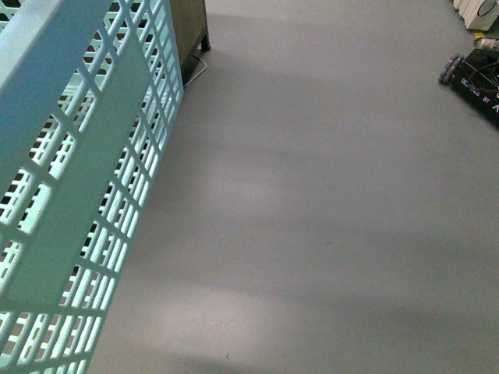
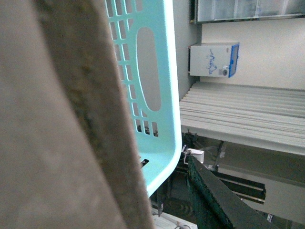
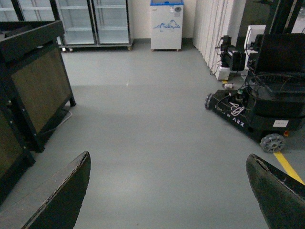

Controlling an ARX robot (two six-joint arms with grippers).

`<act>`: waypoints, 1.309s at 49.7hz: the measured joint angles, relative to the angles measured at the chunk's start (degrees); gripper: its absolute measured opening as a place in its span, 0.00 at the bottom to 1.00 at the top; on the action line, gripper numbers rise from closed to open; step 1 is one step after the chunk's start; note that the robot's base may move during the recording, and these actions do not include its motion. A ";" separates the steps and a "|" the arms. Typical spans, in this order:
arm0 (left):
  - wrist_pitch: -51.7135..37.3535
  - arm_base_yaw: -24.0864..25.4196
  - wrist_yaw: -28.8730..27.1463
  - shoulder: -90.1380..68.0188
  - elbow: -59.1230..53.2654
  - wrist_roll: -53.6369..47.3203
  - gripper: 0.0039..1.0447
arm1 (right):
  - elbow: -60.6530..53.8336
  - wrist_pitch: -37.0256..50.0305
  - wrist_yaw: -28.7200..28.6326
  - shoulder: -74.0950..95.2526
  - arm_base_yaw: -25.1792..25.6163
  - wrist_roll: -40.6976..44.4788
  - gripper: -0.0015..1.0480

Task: Pick mango and avocado into basket

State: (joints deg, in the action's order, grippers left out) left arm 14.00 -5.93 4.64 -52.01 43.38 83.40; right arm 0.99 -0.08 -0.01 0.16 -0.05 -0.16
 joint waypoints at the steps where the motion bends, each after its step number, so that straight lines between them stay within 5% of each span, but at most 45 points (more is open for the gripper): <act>1: 0.00 0.00 0.00 0.00 0.00 0.02 0.27 | 0.00 0.00 0.00 0.00 0.02 0.00 0.92; 65: 0.02 -0.02 -0.02 0.07 0.22 -0.02 0.27 | 0.00 -0.02 0.07 0.04 0.00 0.00 0.92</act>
State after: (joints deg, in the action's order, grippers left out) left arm 14.02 -5.96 4.62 -51.94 43.59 83.37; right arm 0.99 -0.10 0.05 0.21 -0.05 -0.16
